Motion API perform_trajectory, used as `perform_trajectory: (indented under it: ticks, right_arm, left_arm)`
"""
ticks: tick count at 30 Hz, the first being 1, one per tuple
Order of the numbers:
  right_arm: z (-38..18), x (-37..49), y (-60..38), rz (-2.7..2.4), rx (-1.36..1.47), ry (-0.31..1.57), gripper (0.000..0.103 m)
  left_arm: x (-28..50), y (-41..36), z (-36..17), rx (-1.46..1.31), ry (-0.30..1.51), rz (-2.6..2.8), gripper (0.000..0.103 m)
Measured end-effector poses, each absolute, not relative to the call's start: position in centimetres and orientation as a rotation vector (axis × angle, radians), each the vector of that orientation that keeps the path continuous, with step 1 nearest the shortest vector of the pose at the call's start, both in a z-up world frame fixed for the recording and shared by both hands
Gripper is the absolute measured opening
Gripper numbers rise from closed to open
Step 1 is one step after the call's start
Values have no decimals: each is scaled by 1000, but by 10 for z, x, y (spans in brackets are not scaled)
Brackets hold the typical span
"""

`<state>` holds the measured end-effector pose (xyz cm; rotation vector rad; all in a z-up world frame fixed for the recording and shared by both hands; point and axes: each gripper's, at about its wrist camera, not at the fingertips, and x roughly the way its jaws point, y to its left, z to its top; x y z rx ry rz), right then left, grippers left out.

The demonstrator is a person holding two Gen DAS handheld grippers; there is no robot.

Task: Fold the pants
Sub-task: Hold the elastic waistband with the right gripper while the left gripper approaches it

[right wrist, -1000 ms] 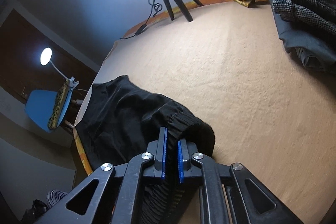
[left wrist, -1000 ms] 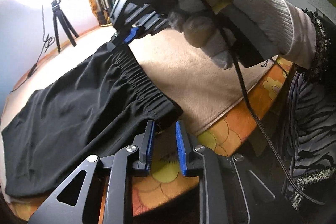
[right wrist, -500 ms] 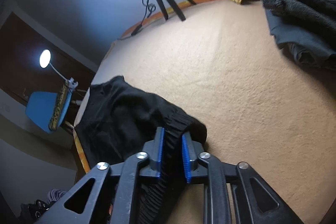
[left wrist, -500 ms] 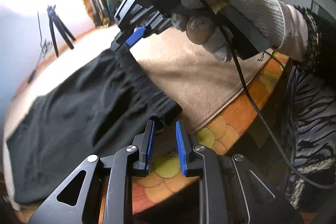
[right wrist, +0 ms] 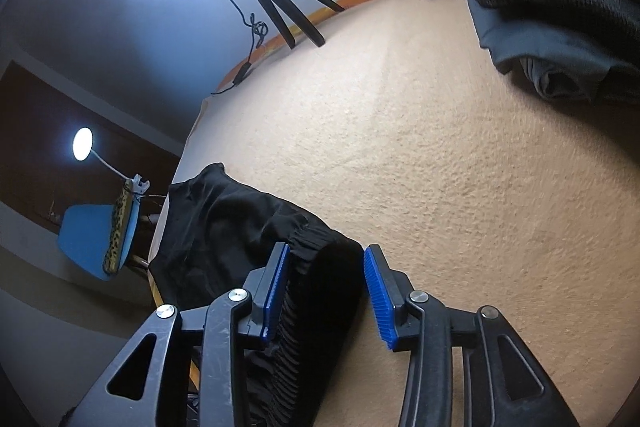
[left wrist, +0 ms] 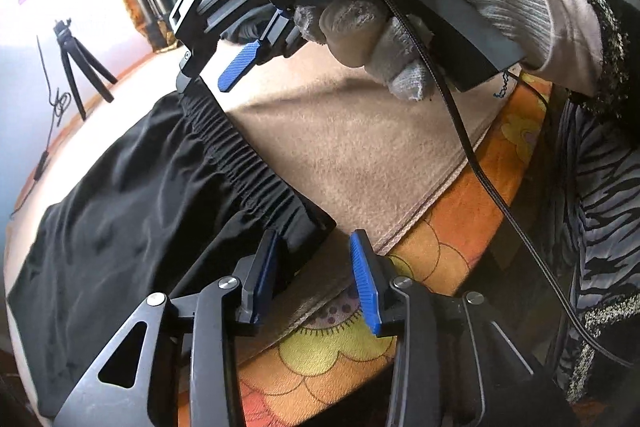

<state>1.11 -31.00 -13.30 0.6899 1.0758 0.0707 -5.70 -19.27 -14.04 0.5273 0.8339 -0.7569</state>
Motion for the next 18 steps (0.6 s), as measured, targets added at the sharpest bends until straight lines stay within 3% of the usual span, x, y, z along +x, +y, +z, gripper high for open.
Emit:
perform_trajectory:
  ticks: [12, 18]
  right_arm:
    - [-144, 13, -307, 63, 693, 1091, 44]
    - [-145, 14, -308, 54, 696, 1093, 44]
  left_arm:
    - [-42, -192, -146, 484, 861, -781, 49]
    - [-33, -189, -148, 453, 869, -793, 47]
